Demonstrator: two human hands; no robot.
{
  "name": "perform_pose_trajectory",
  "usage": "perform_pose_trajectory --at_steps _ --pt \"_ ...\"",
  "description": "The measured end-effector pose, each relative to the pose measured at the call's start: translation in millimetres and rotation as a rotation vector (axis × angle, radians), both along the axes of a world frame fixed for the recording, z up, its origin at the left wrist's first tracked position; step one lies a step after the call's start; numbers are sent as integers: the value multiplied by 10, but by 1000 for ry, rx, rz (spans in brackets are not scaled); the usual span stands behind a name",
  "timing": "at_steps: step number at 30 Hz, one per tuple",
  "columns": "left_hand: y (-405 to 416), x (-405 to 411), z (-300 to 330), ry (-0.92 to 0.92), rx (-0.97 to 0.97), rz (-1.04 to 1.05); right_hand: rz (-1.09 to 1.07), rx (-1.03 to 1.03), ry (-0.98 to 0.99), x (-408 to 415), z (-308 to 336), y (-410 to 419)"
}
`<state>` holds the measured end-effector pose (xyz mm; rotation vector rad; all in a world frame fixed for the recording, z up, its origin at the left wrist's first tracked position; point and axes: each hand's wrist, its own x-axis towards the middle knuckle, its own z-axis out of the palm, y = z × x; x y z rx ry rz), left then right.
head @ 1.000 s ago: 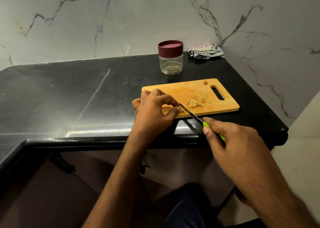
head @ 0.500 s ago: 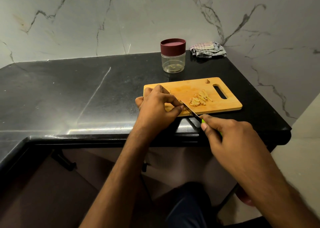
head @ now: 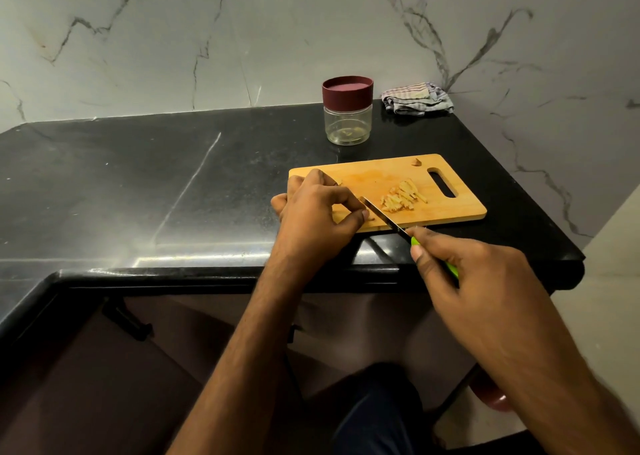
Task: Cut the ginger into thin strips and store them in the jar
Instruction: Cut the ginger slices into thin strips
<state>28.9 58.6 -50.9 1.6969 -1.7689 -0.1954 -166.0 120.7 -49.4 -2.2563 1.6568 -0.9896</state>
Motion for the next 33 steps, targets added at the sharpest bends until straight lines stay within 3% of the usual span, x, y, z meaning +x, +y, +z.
perform_pose_trajectory --at_steps 22,33 --pt "-24 9 -11 1 -15 -3 -61 153 108 -27 56 -4" --pt "-8 -19 -23 -188 -23 -135 -66 113 187 -37 38 19"
